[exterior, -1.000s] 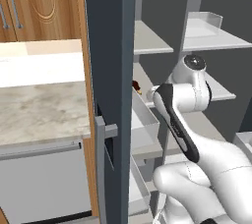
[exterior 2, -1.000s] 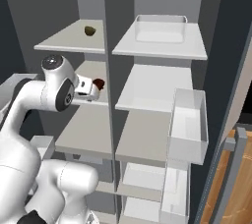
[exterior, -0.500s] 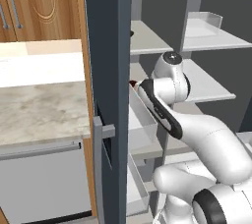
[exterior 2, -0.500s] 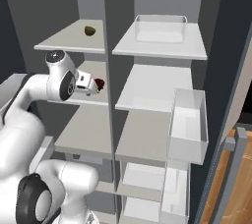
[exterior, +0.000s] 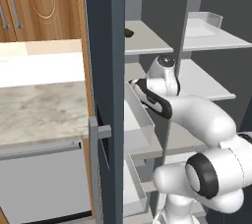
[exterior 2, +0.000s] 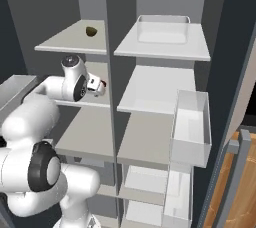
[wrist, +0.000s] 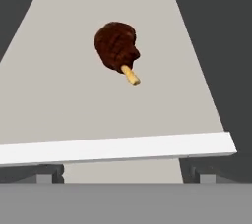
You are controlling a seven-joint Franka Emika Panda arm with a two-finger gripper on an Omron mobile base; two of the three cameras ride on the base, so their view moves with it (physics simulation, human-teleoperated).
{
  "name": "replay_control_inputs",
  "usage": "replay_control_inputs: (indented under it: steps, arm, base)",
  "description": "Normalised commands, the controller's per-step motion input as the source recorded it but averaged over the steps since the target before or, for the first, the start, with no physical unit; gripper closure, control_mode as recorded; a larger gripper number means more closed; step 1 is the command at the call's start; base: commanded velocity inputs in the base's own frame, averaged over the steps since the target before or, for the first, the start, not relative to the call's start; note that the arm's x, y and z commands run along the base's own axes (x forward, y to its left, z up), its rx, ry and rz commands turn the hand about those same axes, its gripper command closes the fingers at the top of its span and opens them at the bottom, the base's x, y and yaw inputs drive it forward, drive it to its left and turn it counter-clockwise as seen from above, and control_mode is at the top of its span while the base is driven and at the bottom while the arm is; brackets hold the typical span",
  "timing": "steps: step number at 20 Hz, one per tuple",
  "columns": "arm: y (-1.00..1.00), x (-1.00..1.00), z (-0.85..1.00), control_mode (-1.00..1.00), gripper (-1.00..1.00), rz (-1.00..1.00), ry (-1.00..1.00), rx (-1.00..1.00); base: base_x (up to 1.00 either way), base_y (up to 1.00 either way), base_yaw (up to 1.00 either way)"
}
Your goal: Pick up the frozen steak from the freezer, place it on any shelf in the fridge, and close the fridge and freezer doors when done.
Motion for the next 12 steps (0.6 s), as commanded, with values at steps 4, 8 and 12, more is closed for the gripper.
replay_control_inputs:
  steps: [4,8,12]
  arm:
    - [0.0,0.68,-0.02,-1.0,-1.0,0.0,0.0,0.0]
    - [0.0,0.53,-0.16,-1.0,-1.0,0.0,0.0,0.0]
    - [0.0,0.42,-0.38,-1.0,-1.0,0.0,0.0,-0.05]
  base:
    - [0.0,0.0,0.0]
    - [0.0,0.0,0.0]
    - [0.0,0.0,0.0]
